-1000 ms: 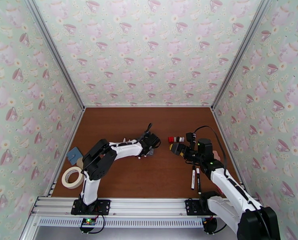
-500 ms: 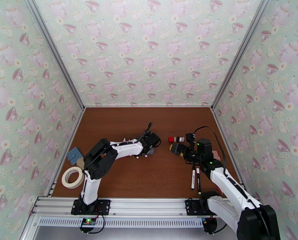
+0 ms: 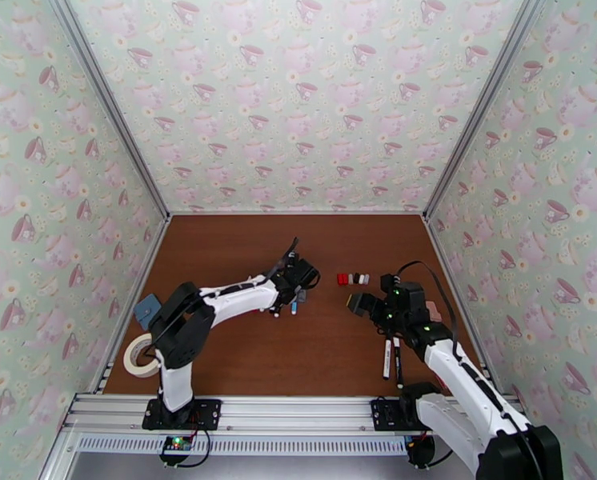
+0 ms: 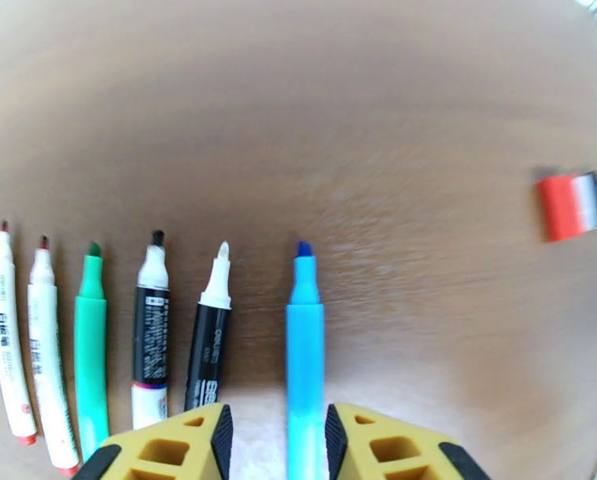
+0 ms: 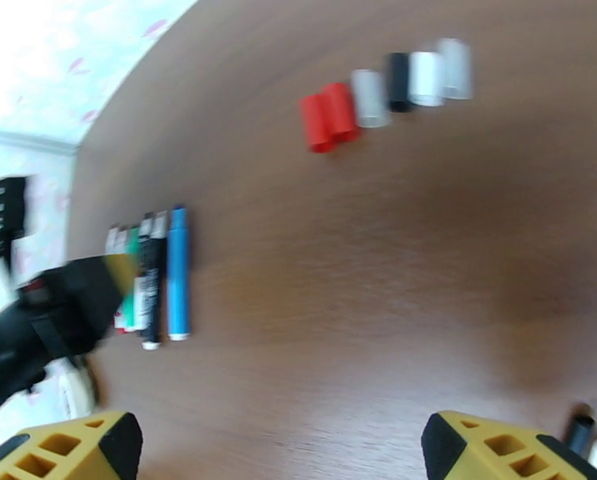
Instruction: Open the pen caps
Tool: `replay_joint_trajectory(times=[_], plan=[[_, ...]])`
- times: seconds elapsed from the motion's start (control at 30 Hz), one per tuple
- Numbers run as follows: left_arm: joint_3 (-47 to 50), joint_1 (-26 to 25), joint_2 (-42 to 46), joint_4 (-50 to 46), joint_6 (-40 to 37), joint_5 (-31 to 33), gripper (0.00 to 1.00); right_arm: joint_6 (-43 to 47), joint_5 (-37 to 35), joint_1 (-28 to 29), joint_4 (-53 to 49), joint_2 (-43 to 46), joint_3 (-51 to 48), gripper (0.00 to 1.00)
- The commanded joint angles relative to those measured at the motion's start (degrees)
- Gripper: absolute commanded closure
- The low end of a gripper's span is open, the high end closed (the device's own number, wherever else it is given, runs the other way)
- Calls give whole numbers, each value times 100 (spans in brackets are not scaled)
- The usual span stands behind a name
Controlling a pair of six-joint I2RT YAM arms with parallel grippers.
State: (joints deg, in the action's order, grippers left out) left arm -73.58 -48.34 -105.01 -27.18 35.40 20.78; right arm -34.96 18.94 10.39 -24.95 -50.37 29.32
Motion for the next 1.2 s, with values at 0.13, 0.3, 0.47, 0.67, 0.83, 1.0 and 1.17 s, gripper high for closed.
replay_joint_trajectory(times=[0.13, 0.3, 0.47, 0.67, 0.83, 1.0, 1.17], plan=[[1167, -5, 1043, 1705, -584, -1812, 56, -241, -1405, 24, -1427, 81, 507, 27], [1900, -11, 1413, 2833, -850, -3118, 39, -418, -1965, 24, -1856, -290, 677, 40], [2300, -18, 1773, 3470, -869, -3883, 0, -403, -2330, 24, -2115, -805, 777, 46], [2603, 0, 2085, 3913, -841, -4175, 0, -389, -2419, 24, -2090, -1267, 778, 54], [2573, 25, 2090, 3837, -859, -4244, 0, -363, -2442, 24, -2067, -1496, 788, 57], [2625, 37, 2090, 3860, -903, -4165, 0, -333, -2547, 24, -2078, -1598, 731, 58], [2656, 37, 2116, 3922, -894, -4084, 0, -333, -2580, 18, -2008, -1691, 648, 59]])
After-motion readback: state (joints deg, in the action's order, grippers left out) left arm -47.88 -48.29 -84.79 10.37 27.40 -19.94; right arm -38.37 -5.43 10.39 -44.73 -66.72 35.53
